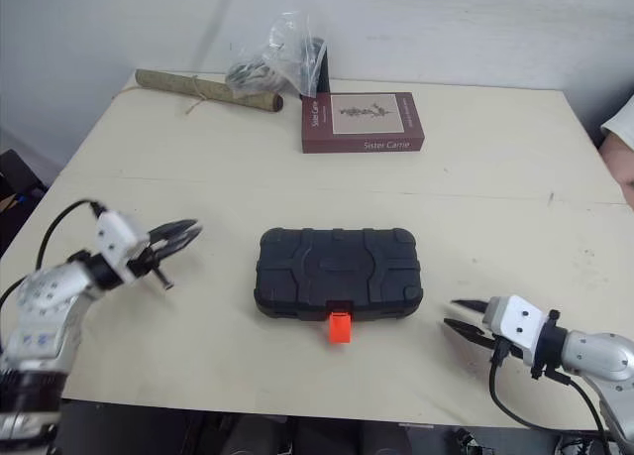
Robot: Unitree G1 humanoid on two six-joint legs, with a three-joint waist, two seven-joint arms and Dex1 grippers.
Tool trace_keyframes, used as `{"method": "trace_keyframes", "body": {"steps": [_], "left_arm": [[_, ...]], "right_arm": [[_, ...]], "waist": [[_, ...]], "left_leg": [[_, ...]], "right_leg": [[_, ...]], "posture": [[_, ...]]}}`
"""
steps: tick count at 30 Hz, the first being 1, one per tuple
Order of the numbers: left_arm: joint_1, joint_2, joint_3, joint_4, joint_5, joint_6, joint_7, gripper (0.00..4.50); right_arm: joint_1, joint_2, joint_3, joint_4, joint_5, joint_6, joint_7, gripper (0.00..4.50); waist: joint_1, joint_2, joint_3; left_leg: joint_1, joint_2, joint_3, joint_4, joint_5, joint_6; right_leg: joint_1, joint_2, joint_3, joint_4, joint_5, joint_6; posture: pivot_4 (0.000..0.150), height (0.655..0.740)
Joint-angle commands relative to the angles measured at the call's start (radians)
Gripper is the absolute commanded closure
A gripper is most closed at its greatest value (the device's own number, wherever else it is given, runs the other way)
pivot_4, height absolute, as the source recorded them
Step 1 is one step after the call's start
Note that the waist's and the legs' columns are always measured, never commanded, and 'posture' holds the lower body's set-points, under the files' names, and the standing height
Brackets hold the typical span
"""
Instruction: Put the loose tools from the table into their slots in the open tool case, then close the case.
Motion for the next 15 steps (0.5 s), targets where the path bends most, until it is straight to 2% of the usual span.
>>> {"method": "trace_keyframes", "body": {"steps": [1,6,10,15], "left_arm": [[-0.106,-0.046,-0.082,0.082,0.048,0.041,-0.025,4.50],[-0.317,-0.139,-0.173,0.347,0.147,0.011,-0.035,4.50],[-0.398,-0.172,-0.224,0.505,0.193,-0.024,-0.117,4.50],[-0.356,-0.173,-0.267,0.482,0.165,0.009,-0.325,4.50]], "right_arm": [[-0.007,0.003,0.028,-0.117,0.015,0.116,0.024,4.48],[-0.109,0.065,0.111,-0.135,-0.073,0.184,-0.001,4.48],[-0.191,0.107,0.149,-0.068,-0.174,0.170,-0.020,4.48],[-0.308,0.179,0.205,0.041,-0.283,0.102,-0.046,4.48]], "waist": [[0.000,0.000,0.000],[0.004,-0.001,0.000],[0.001,-0.001,0.000],[-0.010,-0.004,0.000]], "left_leg": [[0.000,0.000,0.000,0.000,0.000,0.000],[-0.003,-0.001,0.003,0.004,0.001,0.000],[-0.004,-0.002,0.005,0.004,0.001,0.000],[-0.003,-0.001,0.007,0.006,0.001,0.000]], "right_leg": [[0.000,0.002,0.000,0.003,0.000,0.000],[-0.005,0.003,-0.001,0.005,0.000,0.000],[-0.007,0.003,-0.001,0.006,0.000,0.000],[-0.007,0.005,-0.002,0.006,0.000,0.000]], "posture": [[0.150,0.7400],[0.150,0.7400],[0.150,0.7400],[0.150,0.7400]]}}
